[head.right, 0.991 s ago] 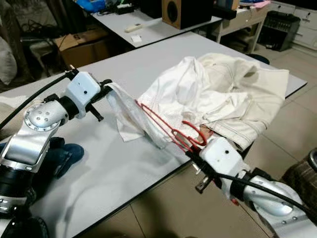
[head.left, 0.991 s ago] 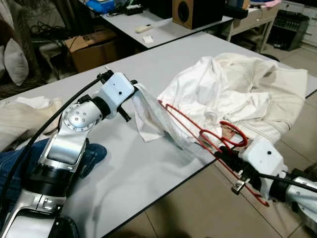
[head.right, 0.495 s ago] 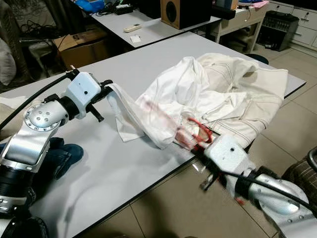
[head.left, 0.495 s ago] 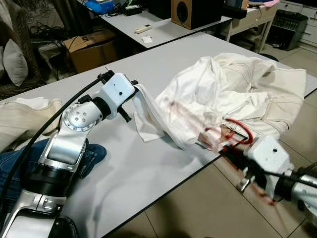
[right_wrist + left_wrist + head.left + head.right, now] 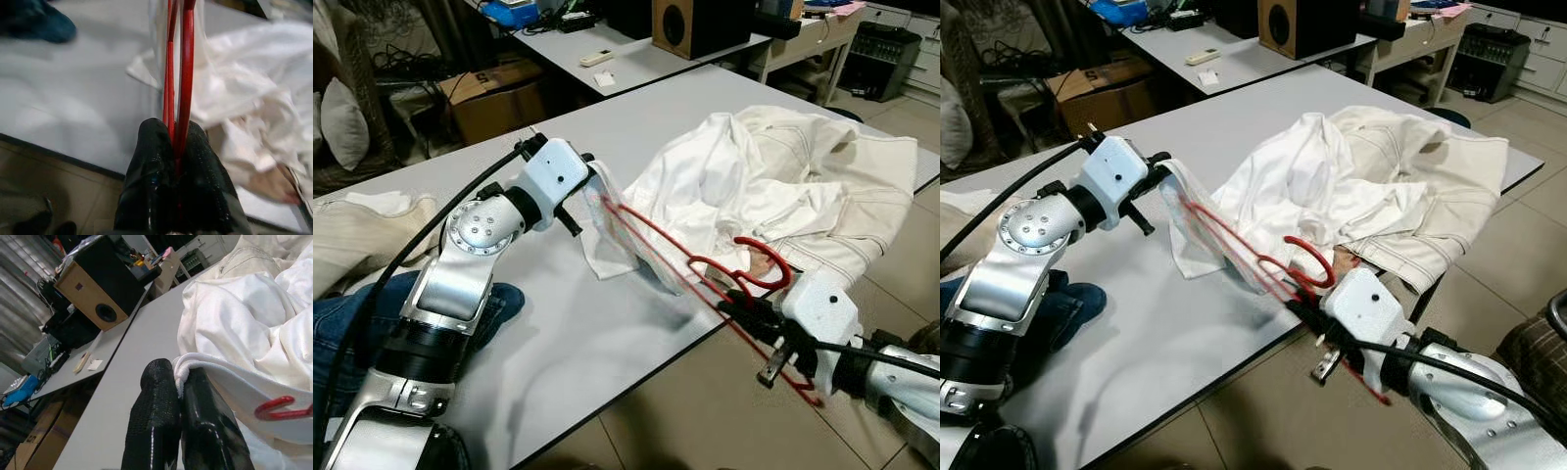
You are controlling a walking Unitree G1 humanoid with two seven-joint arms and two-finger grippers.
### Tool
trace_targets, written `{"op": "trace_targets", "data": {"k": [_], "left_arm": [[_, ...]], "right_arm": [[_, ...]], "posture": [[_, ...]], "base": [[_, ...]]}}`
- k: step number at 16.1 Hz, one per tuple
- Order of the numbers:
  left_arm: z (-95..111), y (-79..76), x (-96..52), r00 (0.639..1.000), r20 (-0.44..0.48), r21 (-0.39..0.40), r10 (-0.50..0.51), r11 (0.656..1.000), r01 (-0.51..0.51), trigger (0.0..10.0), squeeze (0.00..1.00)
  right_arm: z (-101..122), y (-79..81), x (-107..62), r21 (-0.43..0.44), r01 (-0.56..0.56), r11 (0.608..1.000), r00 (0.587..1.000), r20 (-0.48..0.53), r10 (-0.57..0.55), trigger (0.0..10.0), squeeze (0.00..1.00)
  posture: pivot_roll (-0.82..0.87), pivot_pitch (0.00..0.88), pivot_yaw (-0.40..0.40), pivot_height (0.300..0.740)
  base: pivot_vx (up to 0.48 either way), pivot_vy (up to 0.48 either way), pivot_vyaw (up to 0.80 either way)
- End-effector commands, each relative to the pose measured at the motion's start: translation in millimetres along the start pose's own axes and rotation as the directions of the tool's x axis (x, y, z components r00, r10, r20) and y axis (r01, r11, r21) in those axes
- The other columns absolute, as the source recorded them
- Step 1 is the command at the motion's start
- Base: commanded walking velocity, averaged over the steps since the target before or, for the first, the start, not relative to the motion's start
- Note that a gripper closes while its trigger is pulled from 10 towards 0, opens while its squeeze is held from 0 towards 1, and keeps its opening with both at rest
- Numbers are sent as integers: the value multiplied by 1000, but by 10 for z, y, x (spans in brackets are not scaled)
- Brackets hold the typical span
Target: Hang hanger
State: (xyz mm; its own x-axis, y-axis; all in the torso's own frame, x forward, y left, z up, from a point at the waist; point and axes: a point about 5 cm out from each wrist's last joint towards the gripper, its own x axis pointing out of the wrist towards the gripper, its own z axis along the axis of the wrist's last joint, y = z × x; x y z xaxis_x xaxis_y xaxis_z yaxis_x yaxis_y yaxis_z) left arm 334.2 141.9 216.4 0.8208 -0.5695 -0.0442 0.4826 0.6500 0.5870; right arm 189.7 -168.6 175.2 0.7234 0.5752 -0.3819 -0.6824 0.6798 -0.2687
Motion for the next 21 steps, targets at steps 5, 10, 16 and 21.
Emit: {"op": "trace_targets", "data": {"k": [5, 10, 16, 21], "left_arm": [[-13, 138, -77, 999, -13, 15, 47, 999, -47, 0, 0], [-6, 197, -99, 998, -12, 25, 63, 998, -63, 0, 0], [162, 240, -118, 989, 131, 9, 70, 997, -72, 0, 0], [175, 198, -130, 988, 146, 5, 47, 999, -48, 0, 0]], "right_arm": [[-118, -80, -76, -10, 71, 997, 993, -94, -72, 10000, 0], [-171, -209, -152, -13, 157, 988, 979, -130, -157, 10000, 0], [-126, -646, -222, -71, 344, 936, 932, -95, -350, 10000, 0], [-36, -508, -146, -68, 171, 983, 985, -27, -173, 10000, 0]], "posture": [[-192, 0, 103, 740], [-200, 0, 106, 740], [-200, 0, 101, 740], [-192, 0, 92, 740]], "base": [[0, 0, 0], [0, 0, 0], [0, 0, 0], [0, 0, 0]]}}
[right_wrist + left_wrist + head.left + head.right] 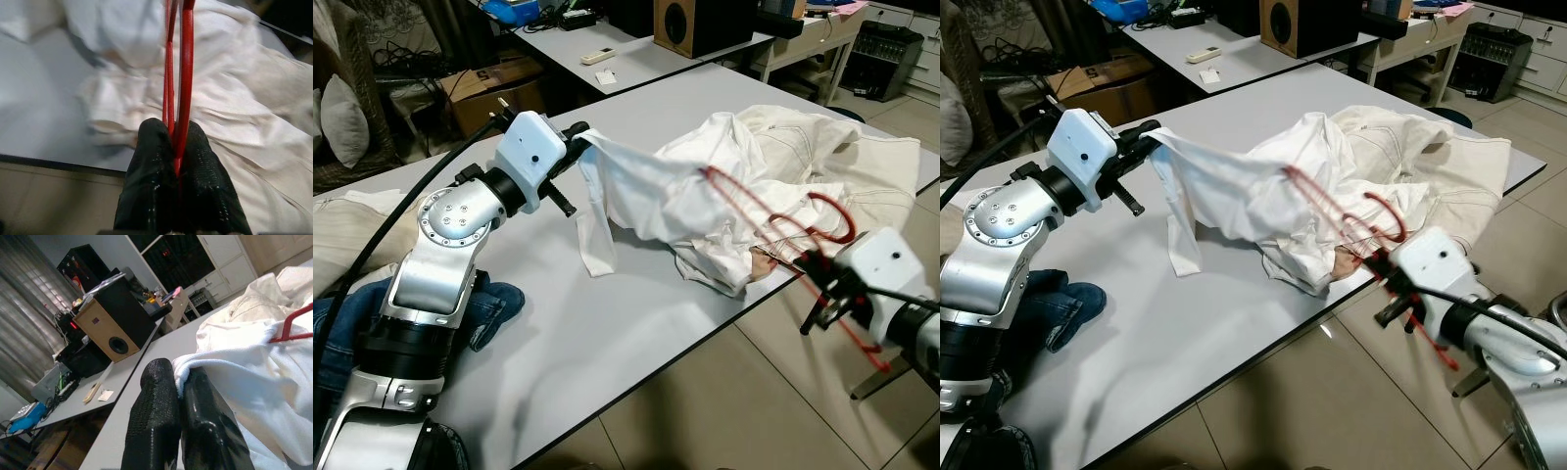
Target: Hang hanger
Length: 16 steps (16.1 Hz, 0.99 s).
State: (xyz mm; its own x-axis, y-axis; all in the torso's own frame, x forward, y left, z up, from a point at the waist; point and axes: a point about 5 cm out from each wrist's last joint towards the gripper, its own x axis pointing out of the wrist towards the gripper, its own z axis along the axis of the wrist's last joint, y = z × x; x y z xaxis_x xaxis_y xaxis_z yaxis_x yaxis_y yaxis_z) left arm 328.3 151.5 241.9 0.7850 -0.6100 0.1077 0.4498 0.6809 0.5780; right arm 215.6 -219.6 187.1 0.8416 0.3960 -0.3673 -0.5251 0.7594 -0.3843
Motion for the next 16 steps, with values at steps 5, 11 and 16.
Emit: {"op": "trace_targets", "data": {"k": [5, 11, 16], "left_arm": [[42, -6, 25, 1000, 20, 16, 1, 1000, -1, 0, 0], [169, -4, 32, 995, 103, -14, -11, 1000, 13, 0, 0], [266, -111, 43, 981, 174, -33, -90, 995, 97, 0, 0]], "right_arm": [[12, 330, -30, 19, -208, 978, 978, 25, 208, 10000, 0], [-49, 330, 46, 31, -211, 977, 977, -12, 211, 10000, 0], [-47, 359, 90, 21, -242, 970, 970, -19, 243, 10000, 0]], "posture": [[-200, 0, 99, 740], [-195, 0, 98, 740], [-190, 0, 94, 740]], "base": [[0, 0, 0], [0, 0, 0], [0, 0, 0]]}}
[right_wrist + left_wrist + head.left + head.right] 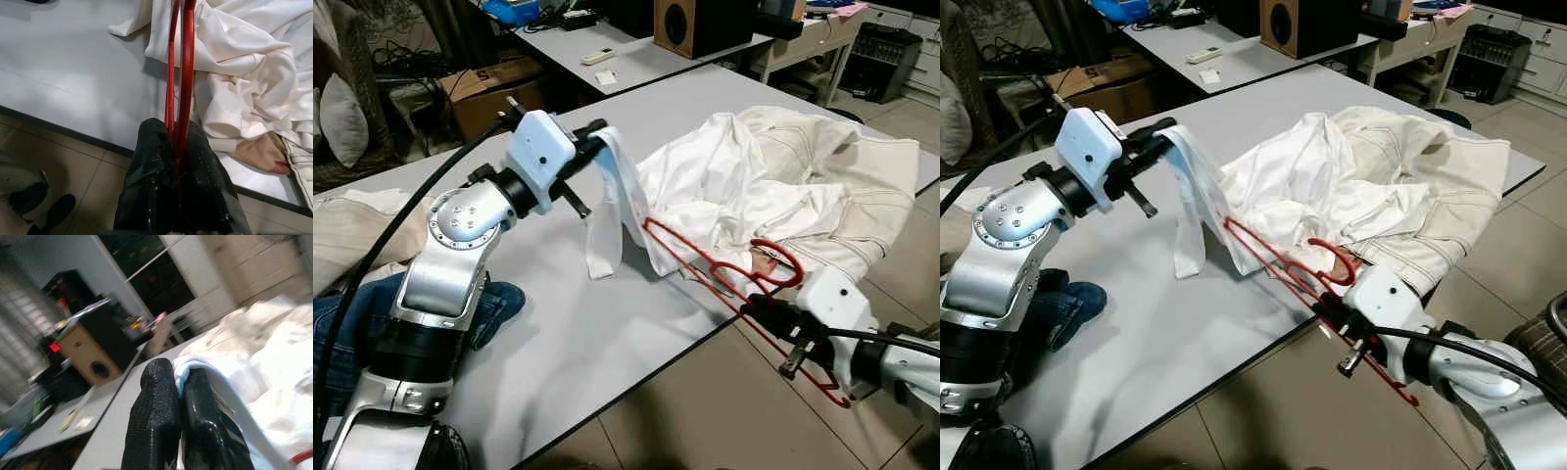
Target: Hang hanger
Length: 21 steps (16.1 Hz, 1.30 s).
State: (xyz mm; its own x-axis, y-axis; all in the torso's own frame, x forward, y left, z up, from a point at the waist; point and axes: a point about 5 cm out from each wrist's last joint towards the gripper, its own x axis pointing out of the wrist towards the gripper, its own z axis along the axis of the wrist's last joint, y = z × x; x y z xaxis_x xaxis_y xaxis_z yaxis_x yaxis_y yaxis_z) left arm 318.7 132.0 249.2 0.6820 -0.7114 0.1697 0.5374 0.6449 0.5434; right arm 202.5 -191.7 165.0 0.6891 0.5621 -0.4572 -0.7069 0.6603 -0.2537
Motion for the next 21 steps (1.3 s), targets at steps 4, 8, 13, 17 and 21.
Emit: {"op": "trace_targets", "data": {"k": [4, 8, 13, 17, 21], "left_arm": [[189, -65, 45, 992, 89, 17, -88, 996, 87, 0, 0], [184, -7, 63, 996, 73, 16, -41, 999, 40, 0, 0], [242, 28, 66, 993, 112, -9, -20, 1000, 21, 0, 0], [189, 128, 20, 995, 90, 2, 46, 999, -46, 0, 0], [109, 178, -40, 997, 53, 22, 58, 998, -59, 0, 0]], "right_arm": [[-9, -35, 45, -21, -25, 999, 999, -46, 24, 10000, 0], [60, 39, 103, -34, -69, 997, 997, -21, 68, 10000, 0], [-43, -45, 150, 59, 69, 996, 995, -82, -64, 10000, 0], [-139, -168, 156, 394, 286, 873, 956, -57, -288, 10000, 0], [-81, -269, 89, 608, 308, 732, 916, 19, -401, 10000, 0]], "posture": [[-190, 0, 92, 740], [-186, 0, 87, 740], [-186, 0, 87, 740], [-200, 0, 89, 740], [-202, 0, 93, 740]], "base": [[0, 0, 0], [0, 0, 0], [0, 0, 0], [0, 0, 0], [0, 0, 0]]}}
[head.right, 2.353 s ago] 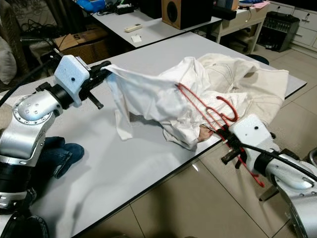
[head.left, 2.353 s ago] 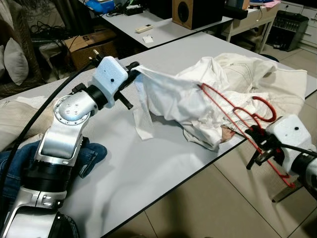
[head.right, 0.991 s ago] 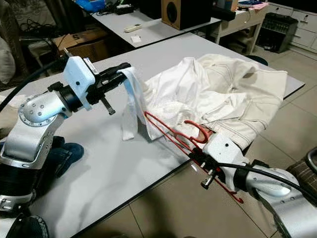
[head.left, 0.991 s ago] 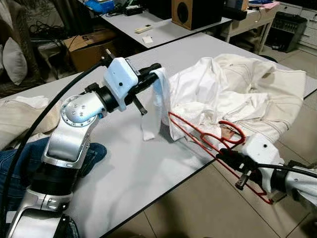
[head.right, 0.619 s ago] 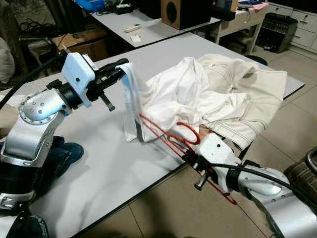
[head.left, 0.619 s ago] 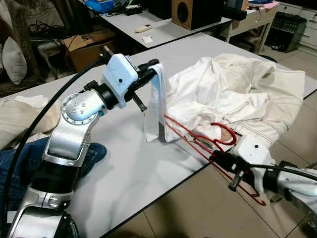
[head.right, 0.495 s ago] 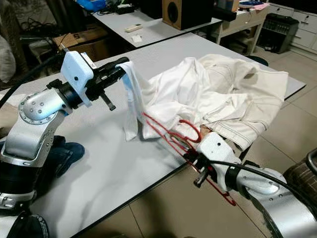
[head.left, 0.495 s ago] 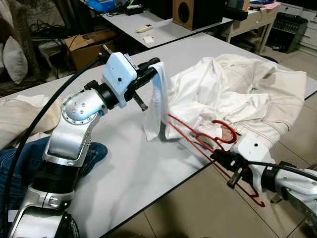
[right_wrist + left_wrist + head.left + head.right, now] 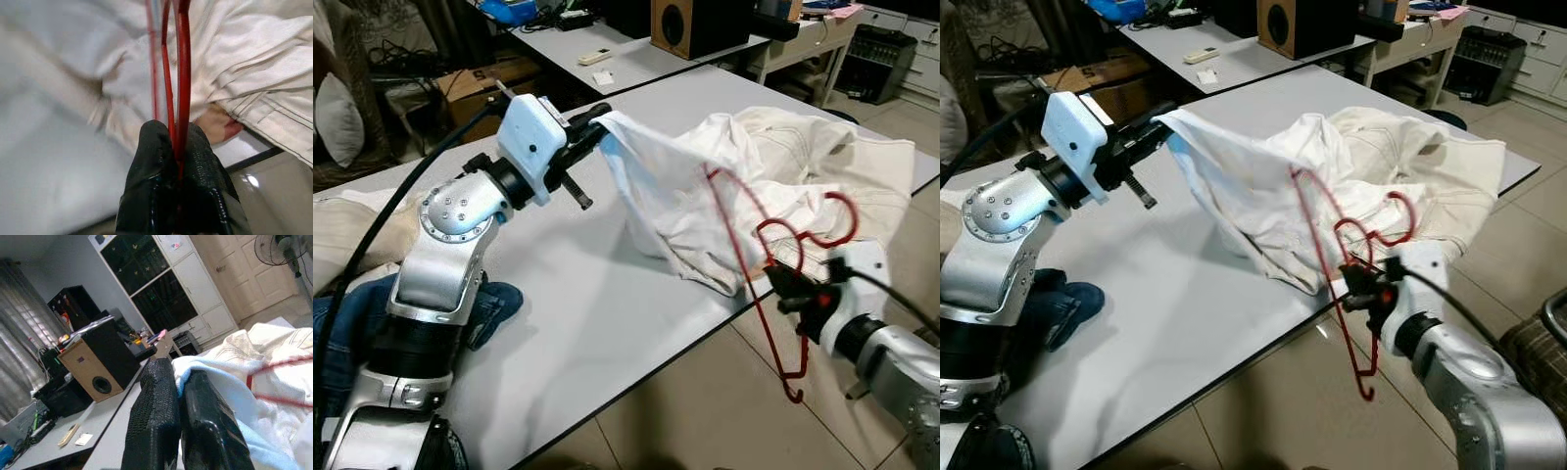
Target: Hang hanger
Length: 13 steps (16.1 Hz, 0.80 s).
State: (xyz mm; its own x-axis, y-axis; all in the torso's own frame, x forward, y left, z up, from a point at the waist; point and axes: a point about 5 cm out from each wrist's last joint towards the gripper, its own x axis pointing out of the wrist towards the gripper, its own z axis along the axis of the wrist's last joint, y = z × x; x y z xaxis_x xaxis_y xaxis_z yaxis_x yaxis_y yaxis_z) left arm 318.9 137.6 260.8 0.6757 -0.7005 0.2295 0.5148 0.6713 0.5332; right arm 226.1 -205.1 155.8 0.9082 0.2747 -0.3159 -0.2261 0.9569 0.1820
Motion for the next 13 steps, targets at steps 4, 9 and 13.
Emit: {"op": "trace_targets", "data": {"k": [4, 9, 13], "left_arm": [[-30, 154, -25, 997, -30, 77, 67, 995, -65, 0, 0], [51, 266, 4, 990, 34, 74, 134, 988, -137, 0, 0], [-168, -381, 55, 983, -68, 51, -172, 983, 176, 0, 0]], "right_arm": [[427, -36, 17, 136, -28, 990, 976, 219, -3, 10000, 0], [1258, -54, -1, 194, -170, 966, 797, 604, 19, 10000, 0], [722, -180, 400, 636, -131, 761, 919, 365, -147, 10000, 0]], "posture": [[-208, 0, 100, 740], [-198, 0, 94, 740], [-184, 0, 86, 740]], "base": [[0, 0, 0], [0, 0, 0], [0, 0, 0]]}}
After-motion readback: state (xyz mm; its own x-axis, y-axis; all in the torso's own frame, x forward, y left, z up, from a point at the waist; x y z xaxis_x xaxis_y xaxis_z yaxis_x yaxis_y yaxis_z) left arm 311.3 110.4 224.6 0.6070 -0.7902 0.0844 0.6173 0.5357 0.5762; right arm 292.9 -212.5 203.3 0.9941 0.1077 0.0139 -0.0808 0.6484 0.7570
